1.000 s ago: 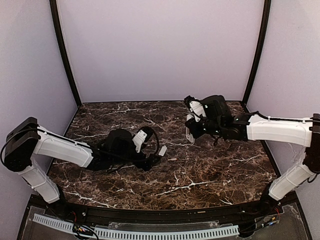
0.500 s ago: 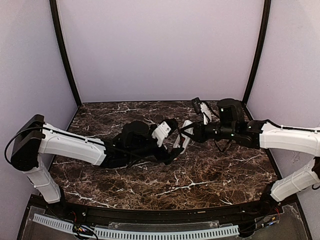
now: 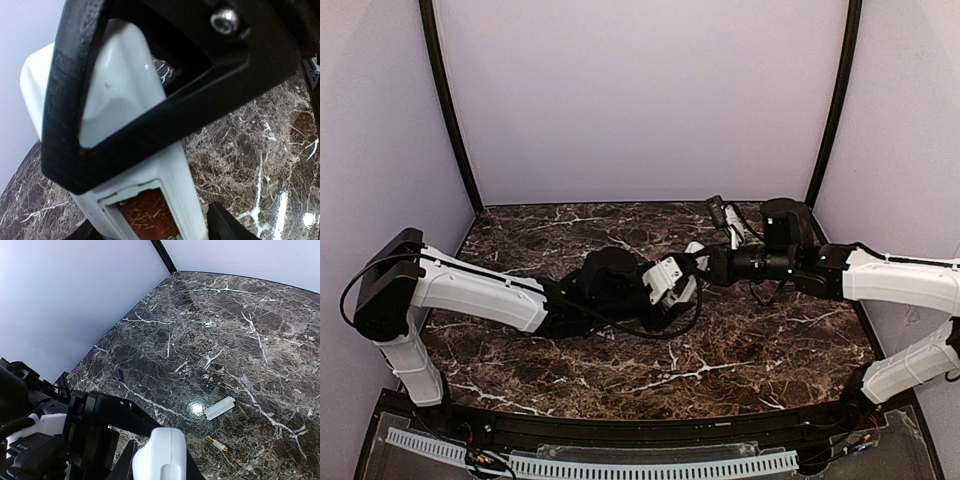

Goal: Load the batteries into the remote control
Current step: Pass from the right arm to the left, then pass from the left arm to the right

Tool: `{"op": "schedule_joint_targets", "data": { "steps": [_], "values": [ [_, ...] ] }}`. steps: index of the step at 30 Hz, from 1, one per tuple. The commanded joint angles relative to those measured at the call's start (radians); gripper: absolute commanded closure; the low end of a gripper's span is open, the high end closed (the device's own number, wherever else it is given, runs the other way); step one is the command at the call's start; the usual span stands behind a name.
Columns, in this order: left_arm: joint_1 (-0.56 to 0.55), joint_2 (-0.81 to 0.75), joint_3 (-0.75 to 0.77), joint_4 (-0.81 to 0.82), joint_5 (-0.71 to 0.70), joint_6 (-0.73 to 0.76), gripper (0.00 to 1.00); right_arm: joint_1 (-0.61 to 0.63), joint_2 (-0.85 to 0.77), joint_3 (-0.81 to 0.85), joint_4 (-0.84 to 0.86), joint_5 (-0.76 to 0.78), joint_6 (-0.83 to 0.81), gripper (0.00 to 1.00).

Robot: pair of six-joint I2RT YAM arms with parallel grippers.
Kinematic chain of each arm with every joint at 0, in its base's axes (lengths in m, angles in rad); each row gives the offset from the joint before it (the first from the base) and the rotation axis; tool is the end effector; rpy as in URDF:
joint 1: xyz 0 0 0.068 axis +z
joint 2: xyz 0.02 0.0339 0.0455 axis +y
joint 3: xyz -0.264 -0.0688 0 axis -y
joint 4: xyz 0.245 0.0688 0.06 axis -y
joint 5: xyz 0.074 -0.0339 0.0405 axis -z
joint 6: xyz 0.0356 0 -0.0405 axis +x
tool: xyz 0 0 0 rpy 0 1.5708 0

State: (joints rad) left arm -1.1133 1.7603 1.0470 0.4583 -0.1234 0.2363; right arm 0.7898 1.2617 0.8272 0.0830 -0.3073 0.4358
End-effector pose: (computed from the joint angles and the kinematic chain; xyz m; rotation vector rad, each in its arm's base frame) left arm 0.1806 -0.3570 0.2303 1.0875 1.5007 -0.5038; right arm 0.1955 0.2125 0.2791 -0.5816 1.9871 1.0877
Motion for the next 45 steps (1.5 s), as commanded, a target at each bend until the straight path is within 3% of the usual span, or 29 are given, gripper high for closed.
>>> {"op": "schedule_joint_targets", "data": {
  "steps": [1,6,10,12,25,38,45],
  "values": [
    [-0.001,-0.016,0.01,-0.046,0.002,0.094,0.41,-0.014,-0.022,-0.002,-0.014,-0.072,0.021,0.98],
    [-0.001,-0.036,-0.012,-0.056,0.001,0.194,0.57,-0.044,-0.027,0.001,-0.094,-0.172,0.024,0.9],
    [-0.001,-0.061,-0.03,-0.105,0.061,0.326,0.66,-0.07,-0.03,0.003,-0.175,-0.259,0.011,0.71],
    [0.0,-0.082,-0.041,-0.13,0.097,0.38,0.68,-0.074,-0.03,0.009,-0.215,-0.285,-0.006,0.68],
    [-0.001,-0.105,-0.038,-0.236,0.203,0.542,0.7,-0.077,0.04,0.076,-0.389,-0.473,-0.132,0.69],
    [0.0,-0.087,-0.007,-0.27,0.204,0.538,0.71,-0.073,0.108,0.141,-0.553,-0.404,-0.222,0.59],
    [0.0,-0.071,0.017,-0.29,0.189,0.541,0.71,-0.056,0.135,0.164,-0.592,-0.353,-0.246,0.63]
  ]
}}
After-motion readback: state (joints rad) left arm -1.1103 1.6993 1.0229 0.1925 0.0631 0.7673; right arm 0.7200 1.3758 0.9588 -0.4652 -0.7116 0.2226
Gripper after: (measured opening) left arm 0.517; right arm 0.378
